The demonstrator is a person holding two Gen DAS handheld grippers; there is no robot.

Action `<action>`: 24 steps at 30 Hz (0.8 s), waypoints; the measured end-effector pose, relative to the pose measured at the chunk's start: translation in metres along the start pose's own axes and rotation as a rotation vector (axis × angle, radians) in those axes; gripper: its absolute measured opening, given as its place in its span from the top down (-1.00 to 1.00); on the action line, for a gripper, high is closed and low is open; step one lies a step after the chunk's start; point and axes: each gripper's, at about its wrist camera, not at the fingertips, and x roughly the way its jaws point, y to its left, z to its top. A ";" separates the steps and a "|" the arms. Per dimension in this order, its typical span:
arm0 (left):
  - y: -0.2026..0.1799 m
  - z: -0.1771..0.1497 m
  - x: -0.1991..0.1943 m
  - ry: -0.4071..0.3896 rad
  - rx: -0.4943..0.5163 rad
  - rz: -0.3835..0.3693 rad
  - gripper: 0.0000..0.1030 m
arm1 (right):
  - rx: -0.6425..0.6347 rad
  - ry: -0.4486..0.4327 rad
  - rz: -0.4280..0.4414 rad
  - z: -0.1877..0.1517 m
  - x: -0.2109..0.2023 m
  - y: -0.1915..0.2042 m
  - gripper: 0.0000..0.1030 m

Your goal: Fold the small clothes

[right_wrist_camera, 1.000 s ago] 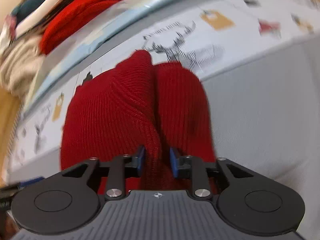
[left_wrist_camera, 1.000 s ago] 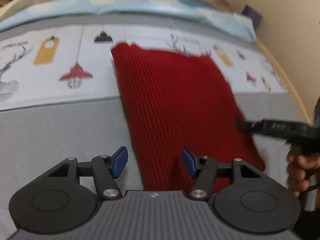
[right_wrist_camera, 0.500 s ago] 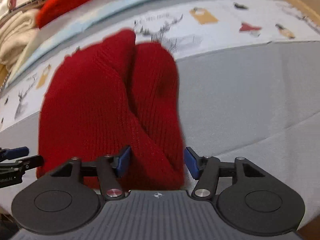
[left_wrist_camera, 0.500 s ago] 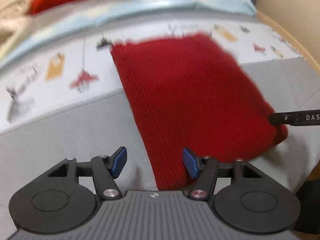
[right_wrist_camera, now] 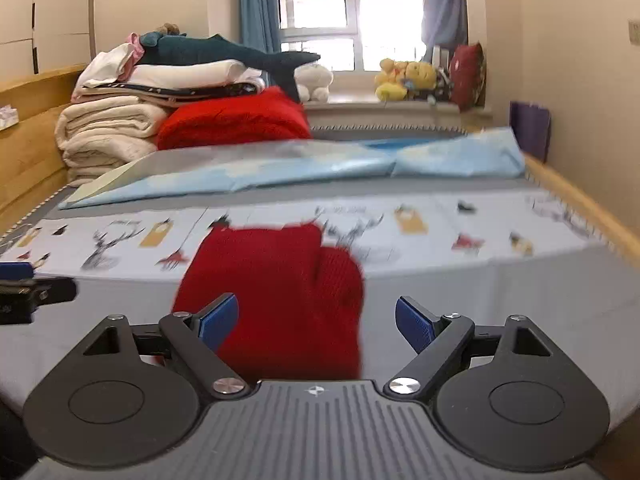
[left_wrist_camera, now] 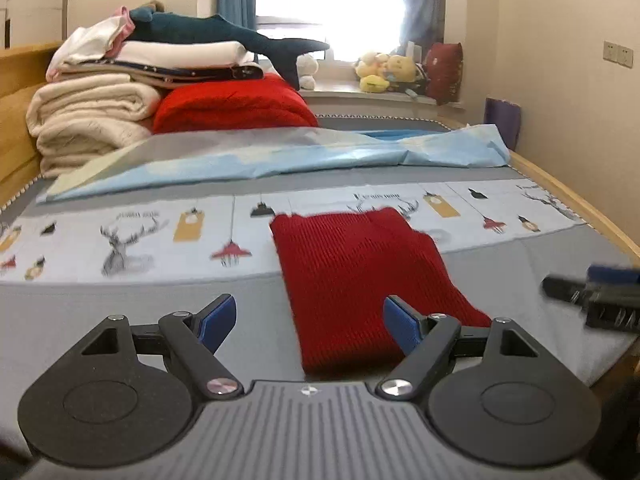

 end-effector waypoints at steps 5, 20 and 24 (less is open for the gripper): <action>-0.015 -0.043 0.010 0.076 -0.035 0.047 -0.95 | -0.035 0.087 -0.006 -0.029 0.001 0.015 -0.71; -0.030 -0.050 0.040 0.123 -0.054 0.012 -0.95 | -0.088 0.144 -0.008 -0.032 0.032 0.036 -0.70; -0.028 -0.049 0.042 0.122 -0.062 0.004 -0.95 | -0.075 0.138 -0.013 -0.031 0.035 0.036 -0.71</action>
